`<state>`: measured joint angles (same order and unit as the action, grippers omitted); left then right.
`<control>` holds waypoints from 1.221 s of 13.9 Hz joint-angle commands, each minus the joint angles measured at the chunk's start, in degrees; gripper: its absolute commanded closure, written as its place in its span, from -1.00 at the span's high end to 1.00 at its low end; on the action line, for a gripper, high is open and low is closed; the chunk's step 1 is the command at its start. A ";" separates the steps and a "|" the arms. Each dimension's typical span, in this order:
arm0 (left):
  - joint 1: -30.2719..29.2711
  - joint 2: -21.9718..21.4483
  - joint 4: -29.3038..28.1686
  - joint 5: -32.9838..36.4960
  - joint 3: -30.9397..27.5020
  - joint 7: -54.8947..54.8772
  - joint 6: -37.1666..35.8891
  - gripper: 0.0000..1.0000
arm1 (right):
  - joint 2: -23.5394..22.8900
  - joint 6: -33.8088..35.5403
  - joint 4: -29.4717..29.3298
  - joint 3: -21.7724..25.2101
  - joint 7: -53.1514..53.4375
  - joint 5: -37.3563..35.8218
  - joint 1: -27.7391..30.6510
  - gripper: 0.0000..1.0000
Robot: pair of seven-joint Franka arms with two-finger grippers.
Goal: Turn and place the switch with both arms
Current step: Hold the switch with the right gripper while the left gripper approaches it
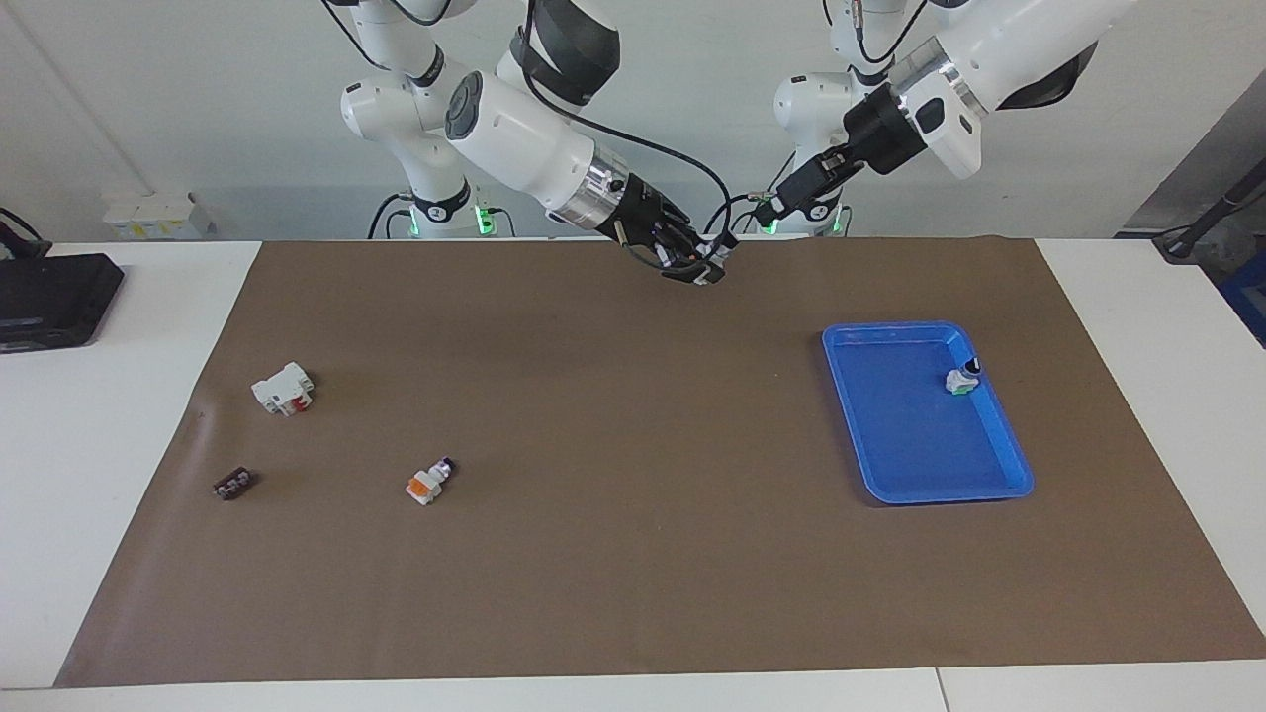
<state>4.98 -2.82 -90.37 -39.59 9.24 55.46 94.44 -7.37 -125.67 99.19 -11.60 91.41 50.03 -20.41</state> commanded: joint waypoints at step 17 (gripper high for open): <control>5.56 -8.34 -17.82 6.10 0.16 13.27 20.78 -0.06 | 0.17 0.60 -0.32 -0.17 5.36 -2.30 0.37 -1.00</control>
<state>10.03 -8.40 -105.01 -34.25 9.48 67.62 112.95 -7.37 -125.67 99.17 -11.57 95.10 49.14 -20.41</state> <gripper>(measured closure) 0.529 0.577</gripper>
